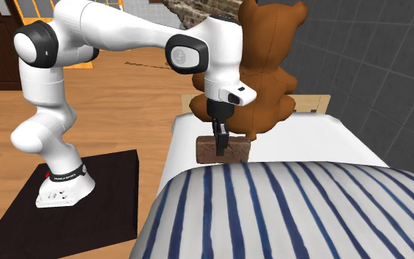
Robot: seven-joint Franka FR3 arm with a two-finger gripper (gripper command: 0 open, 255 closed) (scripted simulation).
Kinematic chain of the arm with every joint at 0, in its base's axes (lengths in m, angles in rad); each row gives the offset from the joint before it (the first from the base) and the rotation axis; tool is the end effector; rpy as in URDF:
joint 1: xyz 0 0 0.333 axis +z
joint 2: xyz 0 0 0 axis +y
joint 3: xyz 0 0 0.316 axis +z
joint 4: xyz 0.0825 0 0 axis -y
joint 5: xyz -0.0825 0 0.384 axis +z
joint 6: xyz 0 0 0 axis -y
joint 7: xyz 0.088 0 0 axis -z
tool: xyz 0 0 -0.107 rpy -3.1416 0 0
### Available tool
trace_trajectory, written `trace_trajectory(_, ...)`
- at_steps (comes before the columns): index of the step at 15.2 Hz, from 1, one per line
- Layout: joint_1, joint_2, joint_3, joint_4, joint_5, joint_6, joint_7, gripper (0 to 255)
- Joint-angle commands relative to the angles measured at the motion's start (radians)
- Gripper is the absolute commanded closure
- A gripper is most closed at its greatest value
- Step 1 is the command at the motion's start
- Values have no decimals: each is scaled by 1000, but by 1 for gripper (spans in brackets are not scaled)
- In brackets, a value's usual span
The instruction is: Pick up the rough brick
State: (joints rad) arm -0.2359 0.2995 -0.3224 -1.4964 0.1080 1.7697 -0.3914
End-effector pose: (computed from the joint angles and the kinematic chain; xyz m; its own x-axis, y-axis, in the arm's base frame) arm 0.5671 -0.3138 0.5044 0.9846 -0.1750 -0.0053 -0.1750 -0.9844 -0.0152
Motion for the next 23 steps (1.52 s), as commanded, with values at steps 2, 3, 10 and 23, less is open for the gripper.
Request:
trace_trajectory(2,0,0,0,-2,0,1,-1,255)
trace_trajectory(3,0,0,0,-1,0,1,-1,255)
trace_trajectory(10,-1,3,0,28,0,-26,2,255)
trace_trajectory(23,-20,36,-3,252,9,-217,3,255)
